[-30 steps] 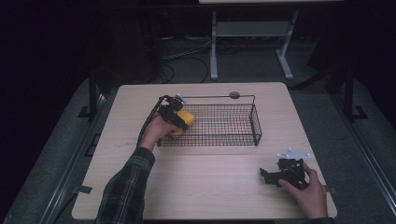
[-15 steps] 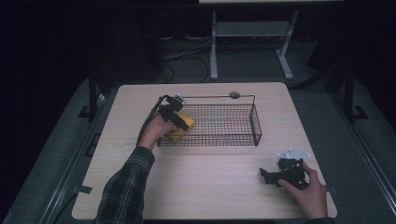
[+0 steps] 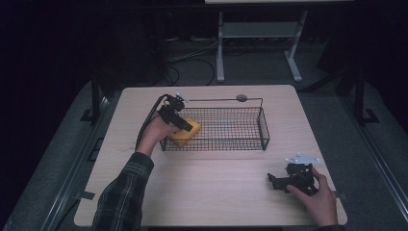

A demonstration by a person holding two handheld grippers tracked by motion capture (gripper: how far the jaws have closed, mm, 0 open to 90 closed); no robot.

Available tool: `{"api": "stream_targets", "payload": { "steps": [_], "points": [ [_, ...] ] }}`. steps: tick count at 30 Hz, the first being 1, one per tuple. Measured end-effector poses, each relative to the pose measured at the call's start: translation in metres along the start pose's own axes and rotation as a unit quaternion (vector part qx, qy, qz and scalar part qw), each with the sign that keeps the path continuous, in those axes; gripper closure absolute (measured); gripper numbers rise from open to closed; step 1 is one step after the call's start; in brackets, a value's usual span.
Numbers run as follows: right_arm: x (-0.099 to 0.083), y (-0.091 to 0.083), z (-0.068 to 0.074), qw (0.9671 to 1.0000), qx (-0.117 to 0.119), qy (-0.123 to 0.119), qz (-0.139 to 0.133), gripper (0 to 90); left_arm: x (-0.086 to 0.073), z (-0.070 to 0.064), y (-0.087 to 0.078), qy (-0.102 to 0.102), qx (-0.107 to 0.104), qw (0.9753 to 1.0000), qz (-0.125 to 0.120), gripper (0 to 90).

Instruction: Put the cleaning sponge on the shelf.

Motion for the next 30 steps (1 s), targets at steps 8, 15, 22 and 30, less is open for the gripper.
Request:
{"api": "stream_targets", "payload": {
  "steps": [8,15,22,30],
  "points": [
    [0.000,0.000,0.000,1.0000,0.000,0.000,0.000,0.0,-0.006,-0.005,-0.018,0.009,-0.004,0.9999,-0.009,17.2],
    [0.000,0.000,0.000,1.0000,0.000,0.000,0.000,0.0,-0.015,-0.008,-0.034,0.012,-0.007,0.9996,-0.027,17.2],
    [0.000,0.000,0.000,1.0000,0.000,0.000,0.000,0.0,-0.035,-0.007,-0.048,0.008,-0.008,0.9991,-0.040,17.3],
    [0.000,0.000,0.000,1.0000,0.000,0.000,0.000,0.0,-0.062,-0.001,-0.062,-0.002,-0.002,0.9985,-0.054,17.3]
  ]
}}
Point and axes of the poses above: each handheld gripper's, and its own axes: y roughly forward along the jaws, x roughly out of its top, z roughly to its left, the point moved 1 cm from there along y, roughly forward along the jaws, and after that the axes turned 13 degrees about -y, right-handed, at the moved point
